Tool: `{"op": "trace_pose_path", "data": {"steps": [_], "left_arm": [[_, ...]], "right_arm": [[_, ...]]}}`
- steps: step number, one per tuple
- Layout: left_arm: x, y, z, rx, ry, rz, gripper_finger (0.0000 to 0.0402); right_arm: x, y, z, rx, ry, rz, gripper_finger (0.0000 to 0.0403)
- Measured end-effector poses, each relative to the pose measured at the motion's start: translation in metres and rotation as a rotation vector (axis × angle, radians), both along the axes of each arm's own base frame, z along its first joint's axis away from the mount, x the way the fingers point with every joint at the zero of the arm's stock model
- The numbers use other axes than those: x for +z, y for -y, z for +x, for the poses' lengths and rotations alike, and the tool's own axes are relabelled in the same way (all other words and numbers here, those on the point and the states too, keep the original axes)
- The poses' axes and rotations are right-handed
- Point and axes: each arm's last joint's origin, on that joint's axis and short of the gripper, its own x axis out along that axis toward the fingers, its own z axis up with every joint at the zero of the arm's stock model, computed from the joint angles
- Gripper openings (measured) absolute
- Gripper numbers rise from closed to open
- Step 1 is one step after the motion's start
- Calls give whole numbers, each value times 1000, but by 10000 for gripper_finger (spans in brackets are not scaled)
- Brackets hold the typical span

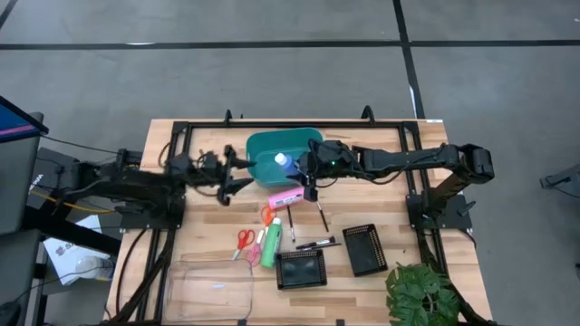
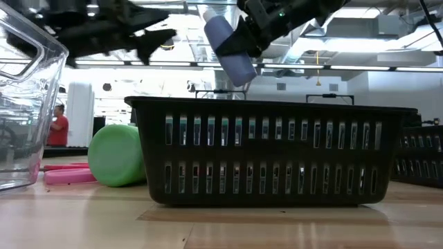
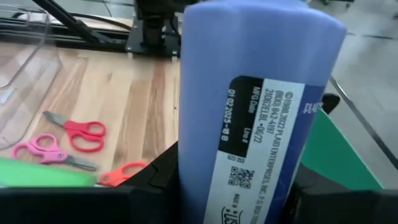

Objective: Pick & Place Paint Supplies

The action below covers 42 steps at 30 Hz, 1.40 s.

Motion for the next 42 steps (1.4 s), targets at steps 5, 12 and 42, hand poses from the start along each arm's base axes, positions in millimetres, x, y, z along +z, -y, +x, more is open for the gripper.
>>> {"op": "trace_pose_path", "data": {"steps": [5,12,42], "left_arm": [[11,-21,27,-41,35,47,265],[20,-29,50,-98,61,80,263],[25,-41,93,-100,95,112,205]], "right_arm": [[1,1,0,15,6,-28,141],[-2,12,-1,17,71,-47,141],[3,19,3,51,159,-64,137]]}}
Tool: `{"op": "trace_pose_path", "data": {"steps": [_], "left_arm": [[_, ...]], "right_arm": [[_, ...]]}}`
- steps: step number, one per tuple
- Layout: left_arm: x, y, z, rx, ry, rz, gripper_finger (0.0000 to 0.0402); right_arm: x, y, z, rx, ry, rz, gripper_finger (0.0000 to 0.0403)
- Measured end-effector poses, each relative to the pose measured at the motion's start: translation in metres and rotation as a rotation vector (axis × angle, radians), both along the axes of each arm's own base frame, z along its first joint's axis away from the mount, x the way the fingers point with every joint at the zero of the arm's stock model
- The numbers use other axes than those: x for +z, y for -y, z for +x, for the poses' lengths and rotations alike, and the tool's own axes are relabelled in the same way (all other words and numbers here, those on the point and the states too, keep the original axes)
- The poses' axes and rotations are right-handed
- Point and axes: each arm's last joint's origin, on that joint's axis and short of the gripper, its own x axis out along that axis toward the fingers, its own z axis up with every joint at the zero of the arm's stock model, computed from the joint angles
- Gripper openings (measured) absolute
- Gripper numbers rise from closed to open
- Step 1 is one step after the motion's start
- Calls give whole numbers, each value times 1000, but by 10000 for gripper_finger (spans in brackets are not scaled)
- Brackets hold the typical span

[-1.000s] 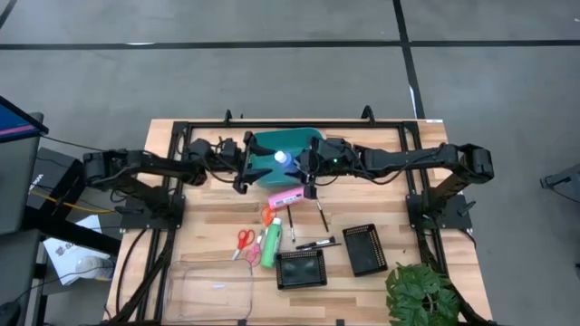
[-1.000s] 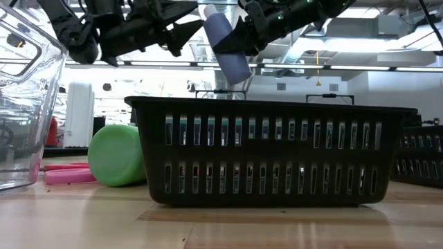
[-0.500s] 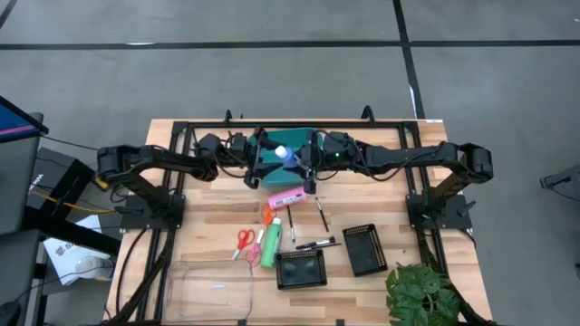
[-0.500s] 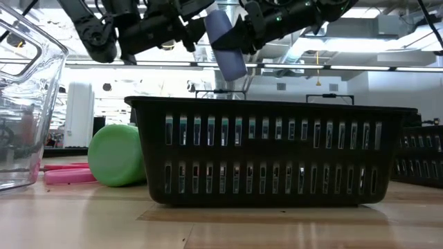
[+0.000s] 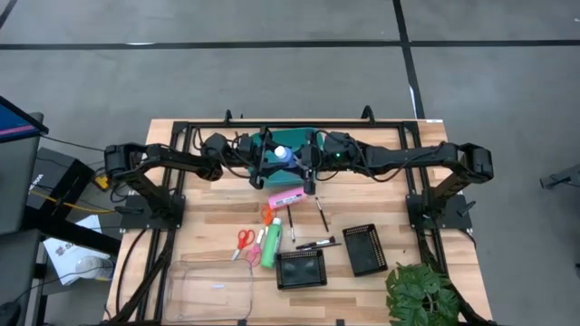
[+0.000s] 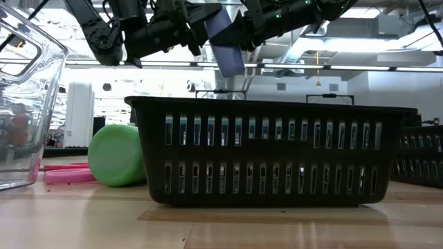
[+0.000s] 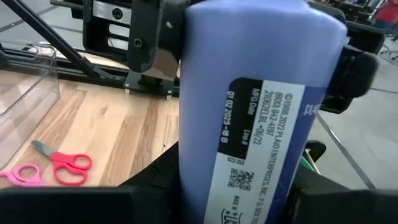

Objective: Pick & Place Paint Supplies

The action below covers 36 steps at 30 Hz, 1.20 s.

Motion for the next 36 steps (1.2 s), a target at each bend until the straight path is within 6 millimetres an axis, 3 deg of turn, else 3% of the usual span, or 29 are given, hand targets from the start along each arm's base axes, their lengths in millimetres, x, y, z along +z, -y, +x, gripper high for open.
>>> {"op": "trace_pose_path", "data": {"steps": [5,13,23,30,36], "left_arm": [[1,0,-1,-1,18,-1,225],[-1,-2,-1,11,-4,-6,203],[-1,-3,1,17,-27,2,202],[-8,-14,-1,38,-103,-1,200],[-13,-28,-6,55,-151,-10,200]], "right_arm": [[-11,2,9,4,-2,3,137],[-15,4,13,13,21,10,137],[-18,3,12,19,-16,21,256],[-25,4,9,3,-88,40,263],[-32,17,3,-38,-169,59,264]]}}
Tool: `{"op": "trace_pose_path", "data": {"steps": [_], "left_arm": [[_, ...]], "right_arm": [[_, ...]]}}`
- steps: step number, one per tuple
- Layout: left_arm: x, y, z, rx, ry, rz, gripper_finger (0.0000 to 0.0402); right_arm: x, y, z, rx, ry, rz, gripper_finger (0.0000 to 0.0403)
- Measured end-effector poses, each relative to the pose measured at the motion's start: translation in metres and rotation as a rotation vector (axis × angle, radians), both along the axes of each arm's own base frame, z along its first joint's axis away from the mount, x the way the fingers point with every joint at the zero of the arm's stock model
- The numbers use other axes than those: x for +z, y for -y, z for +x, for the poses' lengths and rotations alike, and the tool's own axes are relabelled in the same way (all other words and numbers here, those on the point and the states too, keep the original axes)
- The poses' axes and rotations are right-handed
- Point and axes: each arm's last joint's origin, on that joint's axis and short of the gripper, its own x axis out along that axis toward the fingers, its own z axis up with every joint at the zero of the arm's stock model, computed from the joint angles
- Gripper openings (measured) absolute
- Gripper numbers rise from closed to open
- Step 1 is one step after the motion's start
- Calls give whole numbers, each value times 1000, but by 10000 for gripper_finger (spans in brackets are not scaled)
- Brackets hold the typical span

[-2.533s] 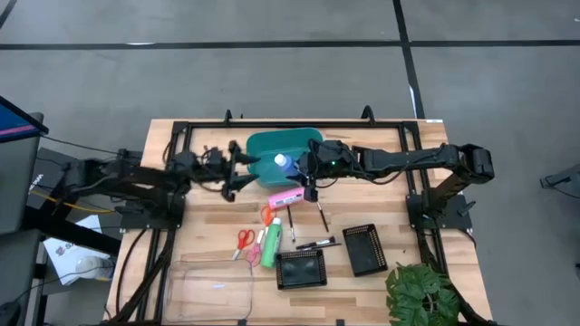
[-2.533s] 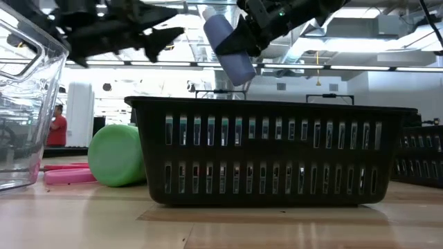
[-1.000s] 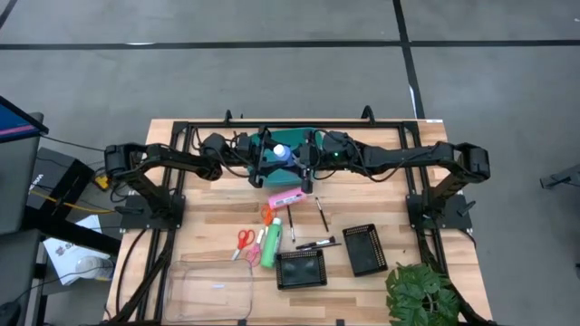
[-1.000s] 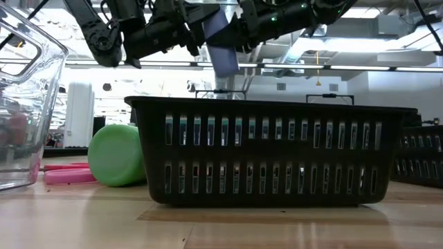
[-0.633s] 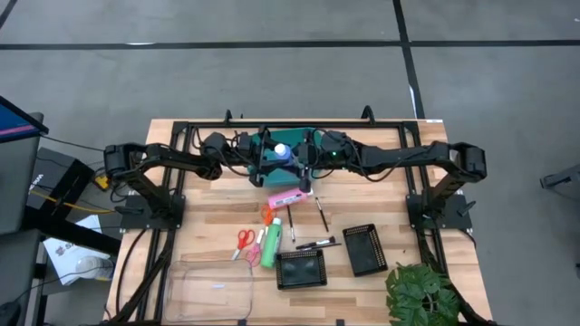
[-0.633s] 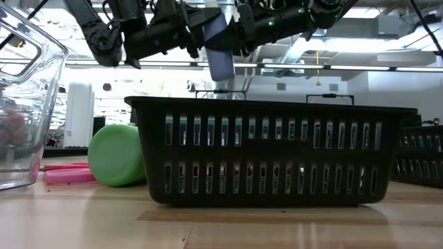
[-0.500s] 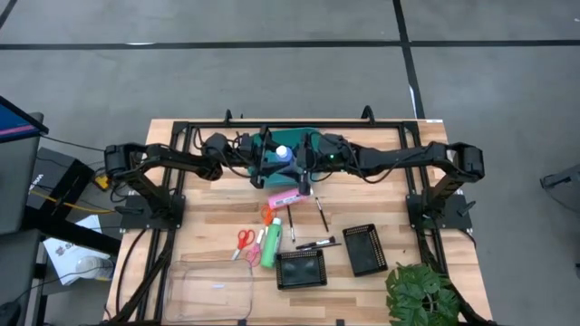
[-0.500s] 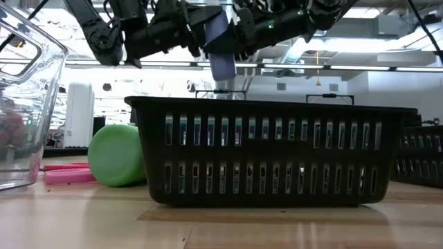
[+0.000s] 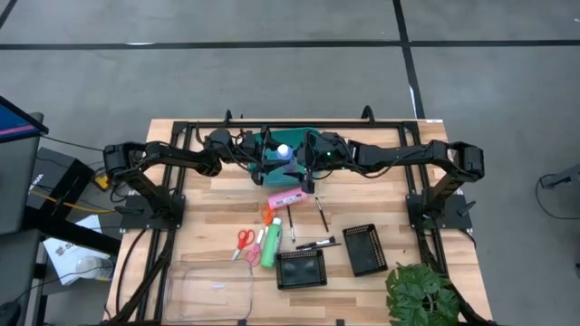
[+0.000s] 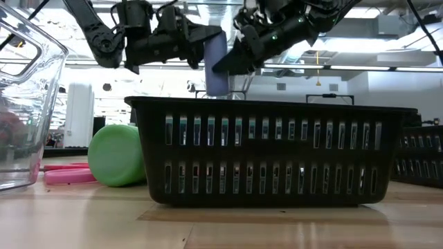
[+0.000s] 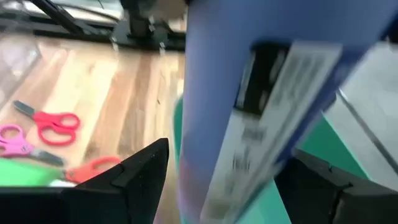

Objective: Pick & Place Paint Supplies

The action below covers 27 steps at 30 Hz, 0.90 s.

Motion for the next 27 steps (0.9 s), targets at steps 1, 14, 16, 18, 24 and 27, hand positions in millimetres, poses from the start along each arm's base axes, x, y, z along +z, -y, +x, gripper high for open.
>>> {"op": "trace_pose_path", "data": {"steps": [1,14,16,18,24,27], "left_arm": [[-1,-3,-1,10,-7,-3,200],[-4,-23,-17,112,-130,32,199],[-8,-24,-18,122,-139,36,199],[-14,-24,-21,144,-159,36,199],[-23,-23,-27,179,-168,28,199],[-28,-23,-31,207,-177,21,199]], "right_arm": [[-1,3,-1,-9,-16,6,264],[2,22,-17,113,-52,138,264],[10,20,-19,154,22,131,264],[15,18,-24,190,109,118,264],[14,20,-56,179,319,88,264],[9,20,-77,148,380,98,264]]}}
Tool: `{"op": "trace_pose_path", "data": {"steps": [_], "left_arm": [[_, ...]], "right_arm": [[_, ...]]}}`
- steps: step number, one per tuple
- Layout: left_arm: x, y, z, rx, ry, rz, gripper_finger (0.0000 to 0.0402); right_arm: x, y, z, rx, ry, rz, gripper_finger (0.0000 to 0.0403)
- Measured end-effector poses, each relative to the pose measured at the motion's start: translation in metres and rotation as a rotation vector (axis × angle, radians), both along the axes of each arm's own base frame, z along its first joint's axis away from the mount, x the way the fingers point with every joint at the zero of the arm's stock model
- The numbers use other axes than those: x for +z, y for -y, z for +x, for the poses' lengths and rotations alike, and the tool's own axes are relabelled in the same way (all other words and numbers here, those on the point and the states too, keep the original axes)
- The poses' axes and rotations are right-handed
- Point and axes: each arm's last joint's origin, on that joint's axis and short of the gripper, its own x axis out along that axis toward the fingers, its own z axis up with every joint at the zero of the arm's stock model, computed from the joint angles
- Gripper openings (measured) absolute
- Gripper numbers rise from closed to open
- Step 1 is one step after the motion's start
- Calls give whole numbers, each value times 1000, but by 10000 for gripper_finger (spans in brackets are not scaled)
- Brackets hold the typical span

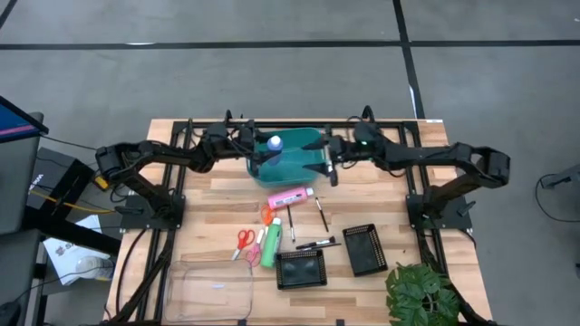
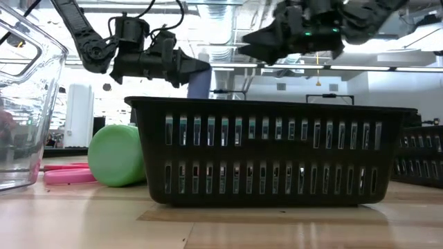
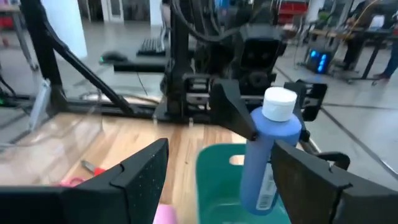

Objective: Pick & Place Paint Supplies

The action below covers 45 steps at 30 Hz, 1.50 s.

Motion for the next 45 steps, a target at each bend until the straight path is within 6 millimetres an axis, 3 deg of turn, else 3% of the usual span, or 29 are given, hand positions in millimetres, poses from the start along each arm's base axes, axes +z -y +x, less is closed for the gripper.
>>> {"op": "trace_pose_path", "data": {"steps": [7,12,21,30,37,45], "left_arm": [[-12,0,-10,100,-12,-44,199],[-25,1,-15,170,-4,-100,198],[-56,-5,-6,262,43,-167,198],[-74,0,1,305,55,-142,198],[-73,8,5,276,56,-141,213],[-56,14,5,209,73,-109,213]], "right_arm": [[-5,-7,-43,-100,73,8,264],[1,-13,-59,-128,115,-22,264],[3,-19,-61,-117,125,-44,264],[1,-21,-60,-146,109,-67,264],[1,-21,-60,-145,105,-74,264],[1,-21,-60,-145,105,-74,264]]}}
